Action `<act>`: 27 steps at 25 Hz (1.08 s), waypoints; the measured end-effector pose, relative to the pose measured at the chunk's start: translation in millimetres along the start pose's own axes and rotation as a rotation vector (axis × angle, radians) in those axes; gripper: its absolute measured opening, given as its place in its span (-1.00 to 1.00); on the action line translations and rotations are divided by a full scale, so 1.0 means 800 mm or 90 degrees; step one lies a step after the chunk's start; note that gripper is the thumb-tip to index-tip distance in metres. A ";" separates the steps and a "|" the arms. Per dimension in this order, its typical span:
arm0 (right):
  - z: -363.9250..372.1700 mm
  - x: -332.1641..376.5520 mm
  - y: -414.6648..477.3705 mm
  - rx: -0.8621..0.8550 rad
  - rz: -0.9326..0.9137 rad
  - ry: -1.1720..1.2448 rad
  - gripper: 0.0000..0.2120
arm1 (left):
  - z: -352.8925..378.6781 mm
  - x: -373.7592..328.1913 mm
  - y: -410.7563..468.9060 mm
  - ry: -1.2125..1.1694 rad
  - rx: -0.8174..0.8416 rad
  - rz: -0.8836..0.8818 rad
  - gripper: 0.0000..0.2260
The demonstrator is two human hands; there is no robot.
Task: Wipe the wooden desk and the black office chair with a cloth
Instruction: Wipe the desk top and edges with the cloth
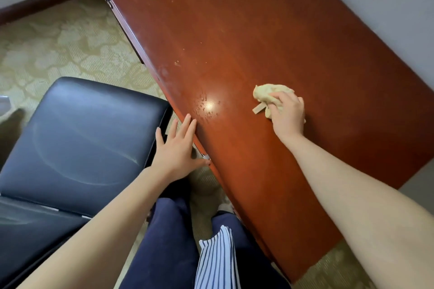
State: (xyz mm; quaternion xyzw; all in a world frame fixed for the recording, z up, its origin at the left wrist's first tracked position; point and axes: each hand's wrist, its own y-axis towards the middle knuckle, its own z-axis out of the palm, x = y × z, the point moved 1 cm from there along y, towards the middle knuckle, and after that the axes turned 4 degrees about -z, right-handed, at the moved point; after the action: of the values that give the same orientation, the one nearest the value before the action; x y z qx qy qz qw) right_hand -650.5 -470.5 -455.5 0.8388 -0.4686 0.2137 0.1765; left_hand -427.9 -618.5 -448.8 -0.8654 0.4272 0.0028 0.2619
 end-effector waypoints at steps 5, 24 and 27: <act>0.062 0.082 0.051 -0.143 0.191 0.031 -0.78 | -0.040 0.058 0.042 0.030 -0.007 0.056 -0.07; 0.114 0.203 0.064 0.369 -0.520 0.078 -0.77 | -0.142 0.120 0.185 0.063 0.116 -0.015 0.05; 0.127 0.223 0.121 0.440 -0.572 0.058 -0.79 | -0.142 0.120 0.186 0.095 0.094 -0.024 -0.15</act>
State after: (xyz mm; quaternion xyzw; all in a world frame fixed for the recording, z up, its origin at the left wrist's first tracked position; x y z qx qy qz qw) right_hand -630.3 -695.9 -438.5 0.9547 0.0395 0.2945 -0.0142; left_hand -501.9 -815.1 -439.3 -0.8496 0.4278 -0.0981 0.2924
